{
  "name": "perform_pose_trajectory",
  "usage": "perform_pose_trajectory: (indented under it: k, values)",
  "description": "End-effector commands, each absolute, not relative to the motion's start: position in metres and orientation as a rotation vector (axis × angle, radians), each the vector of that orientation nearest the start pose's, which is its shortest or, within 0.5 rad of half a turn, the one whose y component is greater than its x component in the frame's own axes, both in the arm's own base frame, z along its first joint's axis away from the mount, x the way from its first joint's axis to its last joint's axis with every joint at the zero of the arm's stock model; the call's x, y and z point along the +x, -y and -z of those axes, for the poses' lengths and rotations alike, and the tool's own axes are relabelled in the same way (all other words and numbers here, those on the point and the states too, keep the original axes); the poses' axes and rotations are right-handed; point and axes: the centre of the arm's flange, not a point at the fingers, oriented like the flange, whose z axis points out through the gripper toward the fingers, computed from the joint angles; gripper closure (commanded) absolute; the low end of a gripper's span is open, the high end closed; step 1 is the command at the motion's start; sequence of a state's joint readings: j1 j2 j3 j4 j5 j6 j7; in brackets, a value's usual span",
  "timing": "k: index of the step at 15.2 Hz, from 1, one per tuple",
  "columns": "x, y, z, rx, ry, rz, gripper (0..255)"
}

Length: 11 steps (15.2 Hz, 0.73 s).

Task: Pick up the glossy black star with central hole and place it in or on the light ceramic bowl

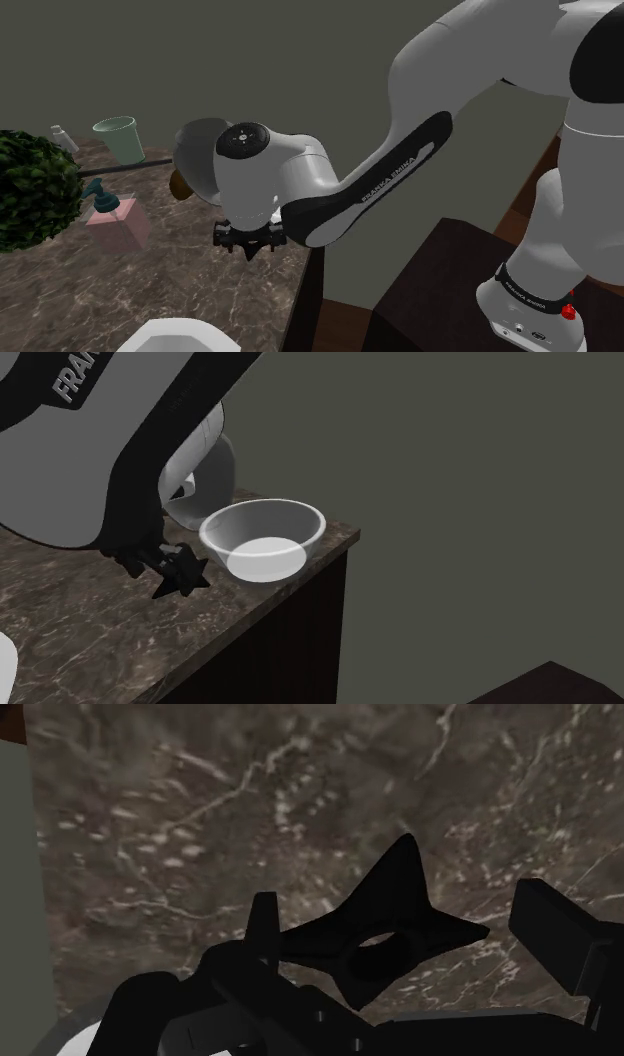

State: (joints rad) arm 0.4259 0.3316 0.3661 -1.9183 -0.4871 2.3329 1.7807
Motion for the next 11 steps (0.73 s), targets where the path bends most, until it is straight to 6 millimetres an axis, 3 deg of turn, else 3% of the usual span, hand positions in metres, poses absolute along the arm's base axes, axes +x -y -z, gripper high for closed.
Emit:
perform_pose_trajectory:
  k: [1, 2, 10, 11]
  values:
    - [0.4593, -0.4336, -0.3319, -2.886, -1.050, 0.428, 0]
    - [0.4616, -0.4332, -0.3239, -2.886, -1.050, 0.428, 0]
    - [0.4616, -0.4332, -0.3240, -2.886, -1.050, 0.428, 0]
    - [0.4616, -0.4332, -0.3240, -2.886, -1.050, 0.428, 255]
